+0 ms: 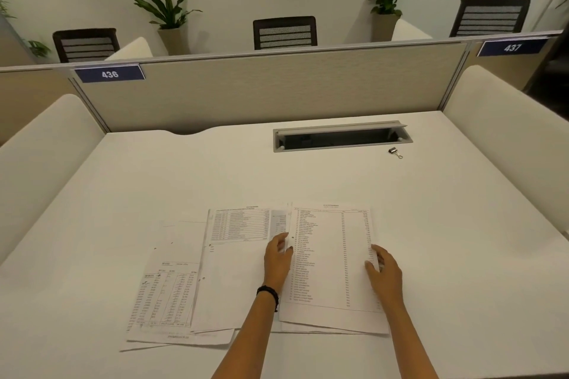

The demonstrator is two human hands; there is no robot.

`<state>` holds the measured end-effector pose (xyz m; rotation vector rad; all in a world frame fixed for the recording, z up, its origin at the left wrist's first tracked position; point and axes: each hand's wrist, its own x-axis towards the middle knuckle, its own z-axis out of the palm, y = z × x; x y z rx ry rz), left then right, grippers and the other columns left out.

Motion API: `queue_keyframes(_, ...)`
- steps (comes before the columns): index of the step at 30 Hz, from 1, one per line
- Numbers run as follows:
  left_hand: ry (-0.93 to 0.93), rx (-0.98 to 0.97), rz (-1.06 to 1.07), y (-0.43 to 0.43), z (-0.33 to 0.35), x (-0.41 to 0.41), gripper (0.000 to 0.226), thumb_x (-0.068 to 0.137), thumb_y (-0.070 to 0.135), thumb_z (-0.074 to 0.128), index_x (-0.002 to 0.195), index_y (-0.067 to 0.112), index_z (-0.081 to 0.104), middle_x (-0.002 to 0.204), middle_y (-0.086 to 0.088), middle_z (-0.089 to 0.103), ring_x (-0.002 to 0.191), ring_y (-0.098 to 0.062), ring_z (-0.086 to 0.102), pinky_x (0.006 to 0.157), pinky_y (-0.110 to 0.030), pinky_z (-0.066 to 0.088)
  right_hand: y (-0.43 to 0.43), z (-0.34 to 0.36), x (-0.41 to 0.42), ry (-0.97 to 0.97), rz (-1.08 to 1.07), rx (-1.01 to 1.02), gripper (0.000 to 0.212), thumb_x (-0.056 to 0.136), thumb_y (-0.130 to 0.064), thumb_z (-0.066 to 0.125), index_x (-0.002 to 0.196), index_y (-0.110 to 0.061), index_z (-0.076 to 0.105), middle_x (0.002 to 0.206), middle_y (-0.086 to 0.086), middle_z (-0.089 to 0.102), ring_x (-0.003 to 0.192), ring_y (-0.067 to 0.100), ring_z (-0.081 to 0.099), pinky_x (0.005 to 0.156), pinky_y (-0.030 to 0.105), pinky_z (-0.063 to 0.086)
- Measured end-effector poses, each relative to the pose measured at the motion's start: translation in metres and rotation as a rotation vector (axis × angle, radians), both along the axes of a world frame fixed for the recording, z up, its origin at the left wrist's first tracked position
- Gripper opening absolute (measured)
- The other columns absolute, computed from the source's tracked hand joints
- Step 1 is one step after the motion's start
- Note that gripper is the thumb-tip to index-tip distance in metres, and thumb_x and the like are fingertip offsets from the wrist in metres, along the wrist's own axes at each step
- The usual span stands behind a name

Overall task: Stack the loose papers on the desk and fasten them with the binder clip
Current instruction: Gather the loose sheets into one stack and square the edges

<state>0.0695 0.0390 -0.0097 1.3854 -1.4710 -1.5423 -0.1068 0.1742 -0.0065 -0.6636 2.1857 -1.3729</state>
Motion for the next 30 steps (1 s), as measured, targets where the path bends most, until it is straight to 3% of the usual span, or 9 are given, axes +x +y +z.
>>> queue_keyframes(5, 0.020, 0.002, 0.031, -0.002, 0.000, 0.002, 0.033, 0.089, -0.002, 0.050, 0.121, 0.008, 0.052, 0.121, -0.007, 0.055, 0.115, -0.022, 0.051, 0.097, -0.029, 0.042, -0.004, 0.003, 0.004, -0.086, -0.105, -0.060, 0.039, 0.083, 0.004, 0.059, 0.120, -0.005, 0.055, 0.124, 0.017, 0.058, 0.113, 0.031, 0.054, 0.092, 0.030, 0.042)
queue_keyframes(11, 0.010, -0.005, 0.026, -0.004, 0.000, 0.003, 0.035, 0.089, -0.002, 0.049, 0.122, 0.009, 0.052, 0.121, -0.009, 0.057, 0.107, -0.019, 0.053, 0.093, -0.024, 0.042, -0.009, 0.008, 0.005, -0.111, -0.160, -0.108, 0.038, 0.082, 0.008, 0.057, 0.117, -0.007, 0.056, 0.116, 0.019, 0.061, 0.099, 0.034, 0.060, 0.077, 0.031, 0.048)
queue_keyframes(18, -0.061, -0.138, 0.106, -0.007, 0.002, 0.010, 0.025, 0.093, 0.007, 0.047, 0.114, 0.010, 0.058, 0.123, -0.010, 0.057, 0.113, -0.024, 0.053, 0.103, -0.040, 0.044, -0.008, 0.005, 0.001, -0.109, -0.189, -0.092, 0.037, 0.083, 0.008, 0.054, 0.115, -0.011, 0.058, 0.114, 0.016, 0.062, 0.093, 0.032, 0.060, 0.078, 0.037, 0.053)
queue_keyframes(25, -0.130, -0.181, 0.060, -0.007, 0.001, 0.014, 0.032, 0.091, 0.004, 0.051, 0.123, 0.008, 0.053, 0.127, -0.010, 0.053, 0.116, -0.019, 0.049, 0.104, -0.032, 0.040, -0.004, 0.002, -0.003, -0.136, -0.200, -0.070, 0.040, 0.084, 0.006, 0.055, 0.121, -0.008, 0.053, 0.114, 0.020, 0.061, 0.094, 0.031, 0.058, 0.080, 0.035, 0.049)
queue_keyframes(30, -0.160, -0.221, 0.109, -0.007, 0.002, 0.010, 0.031, 0.087, -0.003, 0.053, 0.118, 0.001, 0.056, 0.124, -0.017, 0.055, 0.116, -0.029, 0.051, 0.102, -0.034, 0.042, -0.004, 0.002, 0.000, -0.140, -0.168, -0.039, 0.042, 0.084, 0.007, 0.054, 0.123, -0.008, 0.051, 0.115, 0.020, 0.059, 0.092, 0.026, 0.055, 0.081, 0.033, 0.046)
